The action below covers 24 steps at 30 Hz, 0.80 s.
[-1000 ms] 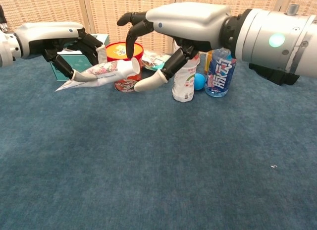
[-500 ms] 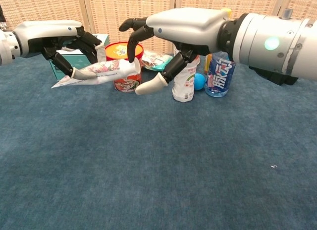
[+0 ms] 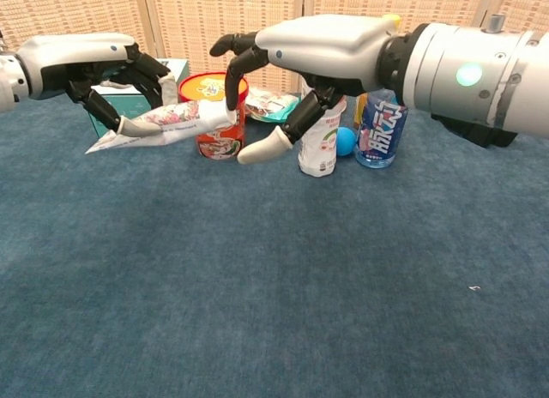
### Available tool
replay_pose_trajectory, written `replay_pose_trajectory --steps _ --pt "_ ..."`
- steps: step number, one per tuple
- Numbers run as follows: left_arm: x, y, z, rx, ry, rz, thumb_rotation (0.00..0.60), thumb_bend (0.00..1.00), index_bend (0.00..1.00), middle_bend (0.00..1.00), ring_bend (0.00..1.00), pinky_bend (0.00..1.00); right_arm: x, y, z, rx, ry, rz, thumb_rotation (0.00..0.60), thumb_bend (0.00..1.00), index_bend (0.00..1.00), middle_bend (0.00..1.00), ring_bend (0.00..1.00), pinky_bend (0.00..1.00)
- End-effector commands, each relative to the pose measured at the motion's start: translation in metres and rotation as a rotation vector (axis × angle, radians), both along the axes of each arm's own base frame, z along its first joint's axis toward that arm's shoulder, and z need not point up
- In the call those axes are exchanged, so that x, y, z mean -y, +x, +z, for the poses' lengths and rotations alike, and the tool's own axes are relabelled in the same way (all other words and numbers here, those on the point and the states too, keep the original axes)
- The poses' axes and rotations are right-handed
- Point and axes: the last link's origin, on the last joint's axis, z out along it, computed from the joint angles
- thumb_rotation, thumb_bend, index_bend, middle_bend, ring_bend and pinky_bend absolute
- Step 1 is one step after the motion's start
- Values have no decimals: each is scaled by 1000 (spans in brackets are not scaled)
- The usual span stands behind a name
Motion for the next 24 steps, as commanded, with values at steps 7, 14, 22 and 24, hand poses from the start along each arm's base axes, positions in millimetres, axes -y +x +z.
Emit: replay_pose_trajectory --steps 7,14,22,24 --pt "1 0 -4 -12 -8 -7 600 484 649 597 410 246 -1 7 -2 42 12 11 269 0 340 0 0 0" --pt "2 2 -3 -5 -10 -14 600 485 649 598 410 245 2 8 -8 22 12 9 269 0 339 0 0 0" --pt "1 -1 -1 0 -6 -5 600 484 650 598 411 244 2 6 -9 1 7 6 267 0 339 0 0 0" --pt "1 -2 0 5 -6 -2 600 484 651 599 411 245 3 4 -9 -7 5 3 267 0 340 0 0 0"
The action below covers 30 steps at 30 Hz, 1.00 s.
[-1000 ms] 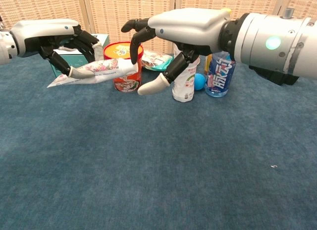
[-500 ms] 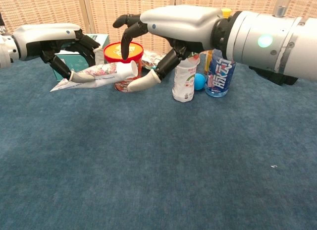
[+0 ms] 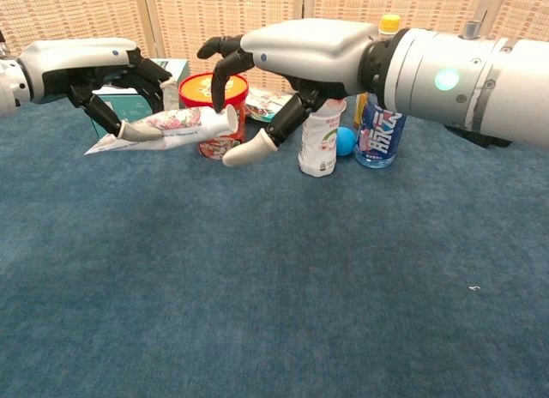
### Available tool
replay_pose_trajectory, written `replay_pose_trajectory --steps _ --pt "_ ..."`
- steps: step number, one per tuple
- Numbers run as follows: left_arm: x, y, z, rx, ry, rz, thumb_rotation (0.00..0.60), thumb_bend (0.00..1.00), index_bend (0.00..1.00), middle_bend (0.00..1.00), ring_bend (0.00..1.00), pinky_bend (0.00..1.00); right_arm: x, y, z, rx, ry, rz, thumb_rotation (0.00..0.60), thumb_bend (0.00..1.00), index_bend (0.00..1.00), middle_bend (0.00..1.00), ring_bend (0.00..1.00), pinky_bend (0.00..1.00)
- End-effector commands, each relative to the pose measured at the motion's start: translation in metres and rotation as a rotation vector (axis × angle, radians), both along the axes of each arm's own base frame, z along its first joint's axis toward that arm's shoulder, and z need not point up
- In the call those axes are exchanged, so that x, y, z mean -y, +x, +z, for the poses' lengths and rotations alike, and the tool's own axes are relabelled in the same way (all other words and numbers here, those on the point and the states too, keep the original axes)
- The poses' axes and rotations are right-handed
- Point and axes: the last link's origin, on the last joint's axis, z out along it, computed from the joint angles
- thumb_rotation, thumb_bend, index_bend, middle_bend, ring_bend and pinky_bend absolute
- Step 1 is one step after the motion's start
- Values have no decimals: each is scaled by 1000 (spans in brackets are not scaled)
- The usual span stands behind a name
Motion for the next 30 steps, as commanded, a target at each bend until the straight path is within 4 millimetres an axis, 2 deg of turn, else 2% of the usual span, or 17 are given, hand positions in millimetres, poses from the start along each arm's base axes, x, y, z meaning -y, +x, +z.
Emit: replay_pose_trajectory --steps 1,30 --pt "0 -1 1 5 0 2 600 485 652 600 412 245 0 -2 0 -10 -2 -3 266 0 340 0 0 0" --pt "-5 -2 6 56 -20 35 600 494 670 612 433 250 2 -13 -6 -43 4 -25 267 0 339 0 0 0"
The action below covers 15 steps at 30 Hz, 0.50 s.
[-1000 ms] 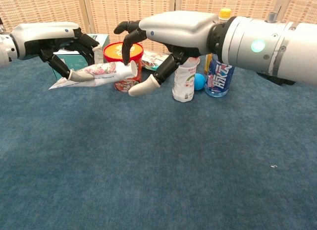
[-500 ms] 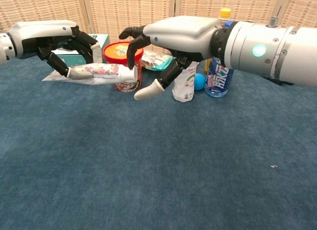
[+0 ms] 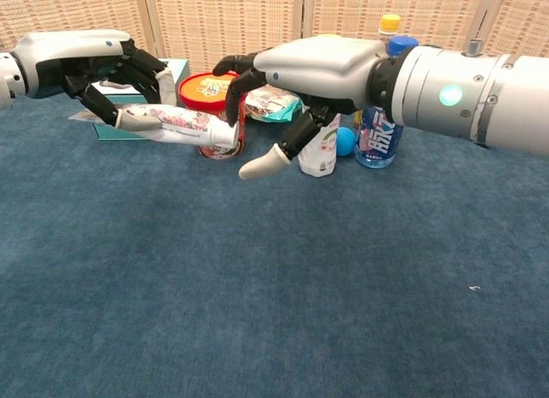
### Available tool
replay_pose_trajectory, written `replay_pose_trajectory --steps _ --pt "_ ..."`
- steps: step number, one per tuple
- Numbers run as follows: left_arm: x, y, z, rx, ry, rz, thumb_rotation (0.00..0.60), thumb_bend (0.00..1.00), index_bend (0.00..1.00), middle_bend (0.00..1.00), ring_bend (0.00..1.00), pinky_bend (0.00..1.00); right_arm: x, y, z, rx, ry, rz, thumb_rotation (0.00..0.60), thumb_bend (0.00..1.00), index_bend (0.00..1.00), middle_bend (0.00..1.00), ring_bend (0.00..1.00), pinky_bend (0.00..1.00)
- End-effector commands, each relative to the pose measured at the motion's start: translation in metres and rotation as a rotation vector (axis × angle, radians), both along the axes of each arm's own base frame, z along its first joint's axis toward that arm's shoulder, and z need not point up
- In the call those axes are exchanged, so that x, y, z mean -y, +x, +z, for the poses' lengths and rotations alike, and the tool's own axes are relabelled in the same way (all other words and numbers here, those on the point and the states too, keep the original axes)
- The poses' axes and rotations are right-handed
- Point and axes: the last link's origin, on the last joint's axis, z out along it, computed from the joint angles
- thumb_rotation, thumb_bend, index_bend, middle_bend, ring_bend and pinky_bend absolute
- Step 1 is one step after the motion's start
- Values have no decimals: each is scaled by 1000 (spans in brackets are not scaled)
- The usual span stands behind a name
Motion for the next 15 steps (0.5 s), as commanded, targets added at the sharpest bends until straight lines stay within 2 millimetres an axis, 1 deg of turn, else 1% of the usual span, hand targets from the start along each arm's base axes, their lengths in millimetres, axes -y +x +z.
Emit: replay_pose_trajectory --steps 1,15 --pt "0 0 1 3 1 2 600 494 669 612 433 250 0 -1 0 -2 1 -2 268 0 339 0 0 0" --pt "-2 -1 4 21 -6 18 600 494 670 613 436 254 -1 -6 -4 -19 6 -9 268 0 339 0 0 0"
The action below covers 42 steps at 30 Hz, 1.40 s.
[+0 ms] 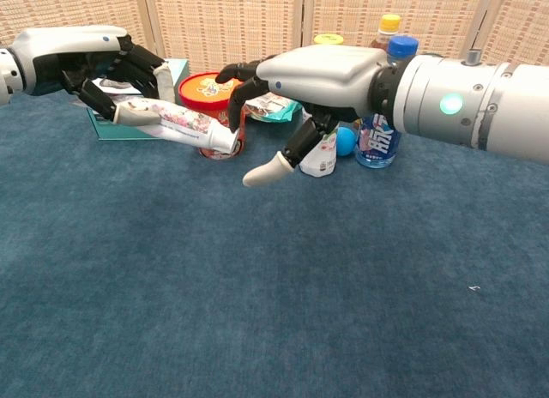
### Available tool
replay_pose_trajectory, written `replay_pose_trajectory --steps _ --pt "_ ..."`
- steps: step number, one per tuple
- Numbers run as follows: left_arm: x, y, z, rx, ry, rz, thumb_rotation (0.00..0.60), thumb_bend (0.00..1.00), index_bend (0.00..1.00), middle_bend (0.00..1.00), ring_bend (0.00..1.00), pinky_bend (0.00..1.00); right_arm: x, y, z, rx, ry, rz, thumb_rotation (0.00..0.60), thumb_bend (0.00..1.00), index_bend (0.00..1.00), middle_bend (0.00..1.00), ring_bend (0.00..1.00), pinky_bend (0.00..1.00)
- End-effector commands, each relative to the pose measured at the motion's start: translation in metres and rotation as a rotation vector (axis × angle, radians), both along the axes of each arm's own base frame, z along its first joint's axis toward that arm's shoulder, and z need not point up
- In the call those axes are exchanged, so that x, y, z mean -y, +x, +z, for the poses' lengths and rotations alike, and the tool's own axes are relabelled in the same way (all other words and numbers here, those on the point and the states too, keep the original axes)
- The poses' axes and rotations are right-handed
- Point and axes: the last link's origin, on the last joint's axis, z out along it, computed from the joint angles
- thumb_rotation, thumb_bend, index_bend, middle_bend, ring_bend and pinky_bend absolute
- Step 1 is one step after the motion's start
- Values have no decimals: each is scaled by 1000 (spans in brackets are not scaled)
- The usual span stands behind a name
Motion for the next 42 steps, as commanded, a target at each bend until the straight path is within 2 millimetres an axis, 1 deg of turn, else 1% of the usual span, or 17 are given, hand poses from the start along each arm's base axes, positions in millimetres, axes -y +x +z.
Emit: replay_pose_trajectory --steps 1,15,25,42 --pt "0 0 1 2 0 1 600 495 670 613 436 254 0 -1 -1 -2 2 -2 269 0 339 0 0 0" --pt "-2 0 2 14 -6 12 600 495 671 614 437 254 0 -3 -3 -6 2 -4 267 0 334 0 0 0" --pt "-4 2 7 44 -17 33 600 494 671 614 438 255 -1 -5 -6 -12 4 -6 268 0 330 0 0 0" --pt "-5 1 11 85 -36 67 600 495 671 615 439 255 -3 -10 -14 -33 5 6 267 0 327 0 0 0"
